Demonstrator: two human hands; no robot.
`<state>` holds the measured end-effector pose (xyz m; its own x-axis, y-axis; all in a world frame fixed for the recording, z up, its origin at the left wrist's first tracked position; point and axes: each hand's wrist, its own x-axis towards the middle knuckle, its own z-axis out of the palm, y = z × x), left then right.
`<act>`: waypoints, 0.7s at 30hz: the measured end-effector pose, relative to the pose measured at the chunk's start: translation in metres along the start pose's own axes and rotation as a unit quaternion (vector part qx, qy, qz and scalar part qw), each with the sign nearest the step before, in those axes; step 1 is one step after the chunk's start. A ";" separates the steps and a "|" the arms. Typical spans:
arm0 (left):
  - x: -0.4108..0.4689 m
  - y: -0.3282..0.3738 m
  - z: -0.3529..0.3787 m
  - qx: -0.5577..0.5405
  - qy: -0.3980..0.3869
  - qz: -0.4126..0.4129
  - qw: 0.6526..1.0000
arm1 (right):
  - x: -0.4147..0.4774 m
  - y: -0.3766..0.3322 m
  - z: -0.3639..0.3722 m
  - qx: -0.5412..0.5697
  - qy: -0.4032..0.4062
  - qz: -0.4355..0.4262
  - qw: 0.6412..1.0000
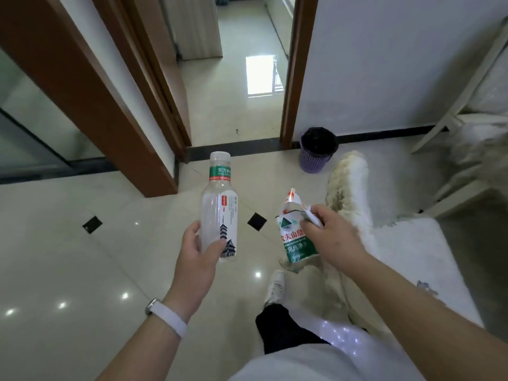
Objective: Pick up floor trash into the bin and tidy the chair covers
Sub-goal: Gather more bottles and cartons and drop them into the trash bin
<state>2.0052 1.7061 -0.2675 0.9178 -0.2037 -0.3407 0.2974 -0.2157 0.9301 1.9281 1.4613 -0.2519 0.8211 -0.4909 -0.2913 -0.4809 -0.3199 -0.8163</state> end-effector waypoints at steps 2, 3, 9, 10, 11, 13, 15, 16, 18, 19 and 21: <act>0.032 0.016 0.001 0.025 0.005 -0.006 1.000 | 0.042 -0.010 0.004 0.033 -0.013 0.004 0.999; 0.047 0.026 0.001 0.038 0.008 -0.008 0.999 | 0.063 -0.016 0.005 0.038 -0.016 -0.001 0.999; 0.151 0.100 0.025 0.066 0.014 0.022 0.997 | 0.173 -0.057 -0.018 0.067 -0.028 -0.012 0.997; 0.167 0.111 0.034 0.067 0.010 0.034 0.997 | 0.189 -0.062 -0.026 0.070 -0.022 -0.014 0.997; 0.182 0.119 0.042 0.069 0.003 0.042 0.997 | 0.203 -0.066 -0.034 0.078 -0.013 -0.011 0.997; 0.206 0.132 0.058 0.069 -0.015 0.048 0.996 | 0.227 -0.070 -0.047 0.093 0.006 0.003 0.996; 0.229 0.142 0.070 0.074 -0.030 0.051 0.996 | 0.247 -0.071 -0.057 0.099 0.021 0.018 0.995; 0.242 0.147 0.075 0.077 -0.039 0.050 0.995 | 0.257 -0.071 -0.061 0.102 0.026 0.028 0.994; 0.271 0.153 0.084 0.084 -0.055 0.049 0.994 | 0.276 -0.071 -0.065 0.111 0.040 0.048 0.992; 0.287 0.156 0.087 0.086 -0.063 0.049 0.993 | 0.286 -0.071 -0.066 0.116 0.050 0.058 0.990; 0.320 0.161 0.096 0.089 -0.079 0.052 0.992 | 0.306 -0.071 -0.065 0.126 0.065 0.078 0.987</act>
<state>2.3218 1.5149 -0.2404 0.8844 -0.3768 -0.2754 0.1403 -0.3482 0.9269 2.1930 1.2811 -0.2505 0.6897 -0.6225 -0.3698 -0.4925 -0.0290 -0.8698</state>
